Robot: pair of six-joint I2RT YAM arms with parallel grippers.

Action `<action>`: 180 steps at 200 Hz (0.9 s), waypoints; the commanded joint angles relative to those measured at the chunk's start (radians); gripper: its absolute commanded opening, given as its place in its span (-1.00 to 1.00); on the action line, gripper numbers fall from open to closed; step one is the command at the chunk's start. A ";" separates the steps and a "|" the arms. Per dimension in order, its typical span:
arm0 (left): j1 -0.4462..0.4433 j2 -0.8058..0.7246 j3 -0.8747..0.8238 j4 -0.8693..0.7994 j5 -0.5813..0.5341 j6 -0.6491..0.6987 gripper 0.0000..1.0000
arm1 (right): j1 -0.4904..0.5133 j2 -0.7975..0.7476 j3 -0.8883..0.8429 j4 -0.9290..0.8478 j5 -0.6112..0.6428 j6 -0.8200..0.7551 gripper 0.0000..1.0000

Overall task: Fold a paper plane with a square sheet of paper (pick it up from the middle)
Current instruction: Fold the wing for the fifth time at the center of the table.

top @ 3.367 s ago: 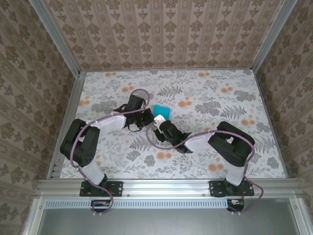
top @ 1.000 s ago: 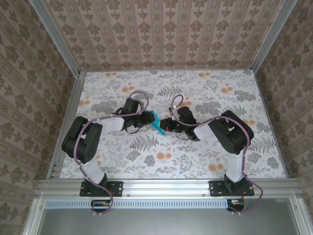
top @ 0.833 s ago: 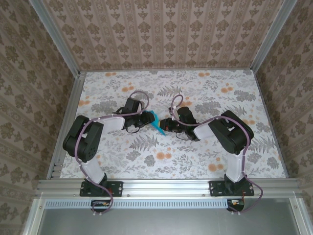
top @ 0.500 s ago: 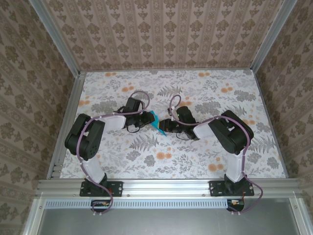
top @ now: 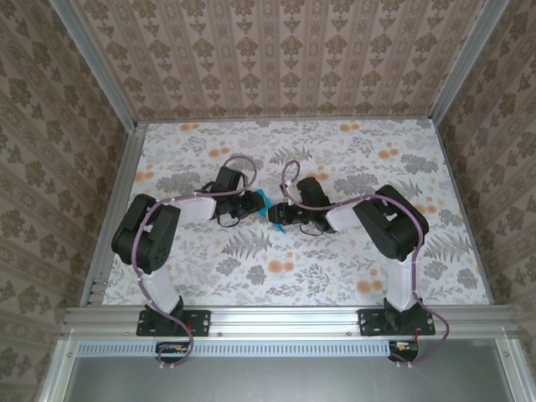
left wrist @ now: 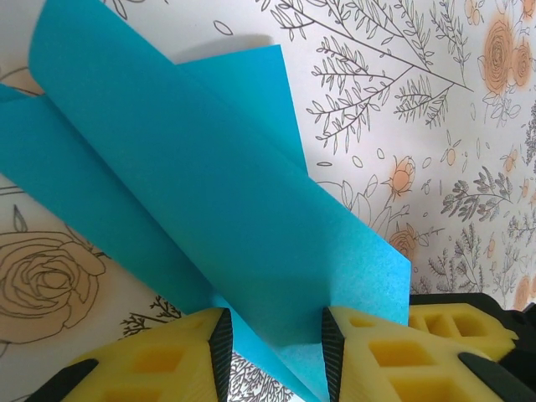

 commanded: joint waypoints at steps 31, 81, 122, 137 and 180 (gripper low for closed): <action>-0.004 0.017 0.029 -0.027 -0.008 0.014 -0.29 | -0.002 0.025 0.023 -0.016 -0.025 -0.084 -0.39; -0.004 0.020 0.031 -0.026 -0.005 0.014 -0.29 | 0.000 0.046 0.049 -0.028 -0.012 -0.089 -0.59; -0.004 0.004 0.033 -0.024 0.004 0.021 -0.28 | 0.000 0.020 0.029 -0.023 0.021 -0.079 -0.89; -0.004 -0.013 0.033 -0.019 0.011 0.023 -0.26 | 0.000 -0.016 0.002 -0.031 0.060 -0.085 -0.95; -0.013 -0.084 0.001 0.029 0.037 0.029 -0.13 | 0.000 -0.120 -0.074 -0.061 0.141 -0.088 -1.00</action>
